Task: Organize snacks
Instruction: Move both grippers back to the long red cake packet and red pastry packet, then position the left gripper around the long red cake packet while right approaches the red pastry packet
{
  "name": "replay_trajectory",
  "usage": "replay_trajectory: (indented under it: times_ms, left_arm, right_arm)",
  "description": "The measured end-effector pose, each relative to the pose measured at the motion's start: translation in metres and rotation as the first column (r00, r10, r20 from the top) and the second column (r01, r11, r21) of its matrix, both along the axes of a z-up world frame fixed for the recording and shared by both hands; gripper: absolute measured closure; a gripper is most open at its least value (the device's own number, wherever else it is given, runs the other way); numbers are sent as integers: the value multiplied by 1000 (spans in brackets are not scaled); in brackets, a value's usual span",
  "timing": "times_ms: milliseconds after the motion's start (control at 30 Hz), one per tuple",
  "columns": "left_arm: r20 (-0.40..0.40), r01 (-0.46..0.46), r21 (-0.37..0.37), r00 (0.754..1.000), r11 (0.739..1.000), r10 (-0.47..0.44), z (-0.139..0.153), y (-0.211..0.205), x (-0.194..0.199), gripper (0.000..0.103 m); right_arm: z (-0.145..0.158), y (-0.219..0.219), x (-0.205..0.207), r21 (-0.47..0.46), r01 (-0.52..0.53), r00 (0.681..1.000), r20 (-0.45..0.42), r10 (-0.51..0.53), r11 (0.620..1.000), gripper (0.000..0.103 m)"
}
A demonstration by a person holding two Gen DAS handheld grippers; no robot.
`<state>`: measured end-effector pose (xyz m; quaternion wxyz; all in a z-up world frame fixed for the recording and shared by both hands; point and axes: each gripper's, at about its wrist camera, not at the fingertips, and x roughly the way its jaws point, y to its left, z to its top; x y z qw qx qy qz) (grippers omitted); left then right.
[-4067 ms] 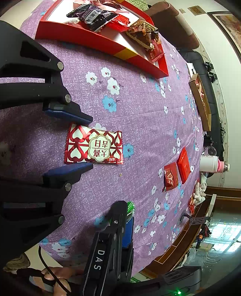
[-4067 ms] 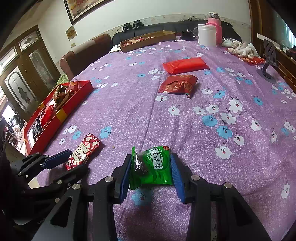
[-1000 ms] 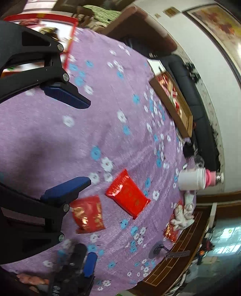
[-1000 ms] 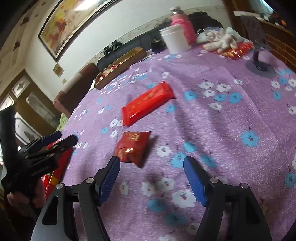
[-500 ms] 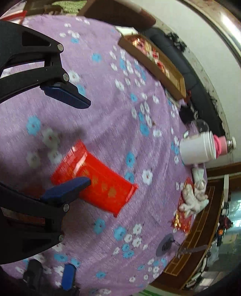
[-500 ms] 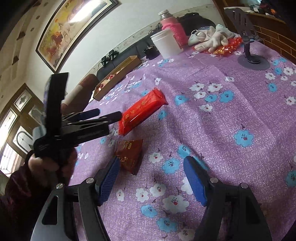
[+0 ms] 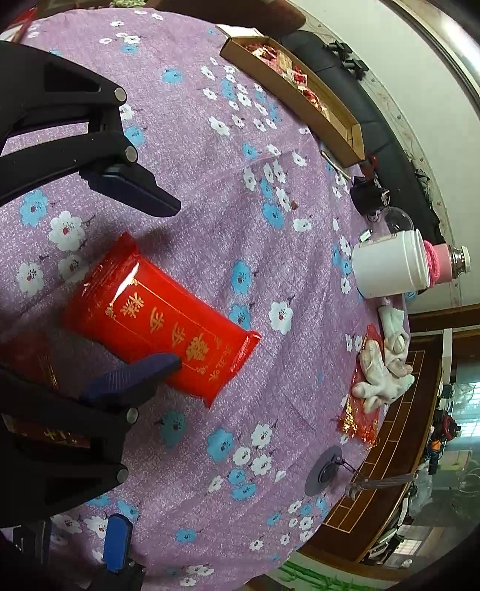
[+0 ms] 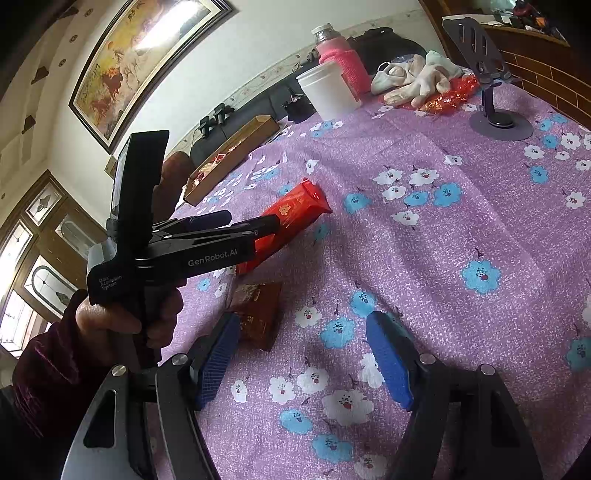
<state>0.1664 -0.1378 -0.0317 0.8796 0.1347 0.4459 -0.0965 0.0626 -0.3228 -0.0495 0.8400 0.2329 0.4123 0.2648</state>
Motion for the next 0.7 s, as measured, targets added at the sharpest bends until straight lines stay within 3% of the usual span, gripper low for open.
replay_trajectory:
  times_ms: [100,267,300,467,500,700]
  left_arm:
    - [-17,56,4,998,998,-55,-1,-10,-3,27]
    - [-17,156,111,988,981,-156,-10,-26,-9,26]
    - [-9,158,96,987,983,-158,-10,-23,-8,25]
    - [-62,106,-13,992,994,-107,-11,-5,6,32]
    - [-61,98,-17,993,995,-99,-11,-4,6,40]
    - [-32,39,-11,999,999,-39,-10,-3,3,46]
  right_arm:
    - [0,-1,-1,2,0,1000,1,0,1000,30]
    - [0,-1,0,3,2,1000,-3,-2,1000,30]
    - [0,-1,0,3,2,1000,-3,-2,1000,30]
    - [0,0,0,4,-1,1000,-8,1,1000,30]
    - [-1,0,0,1,-1,1000,-9,1,1000,30]
    - [0,4,0,-22,-4,1000,0,4,1000,30]
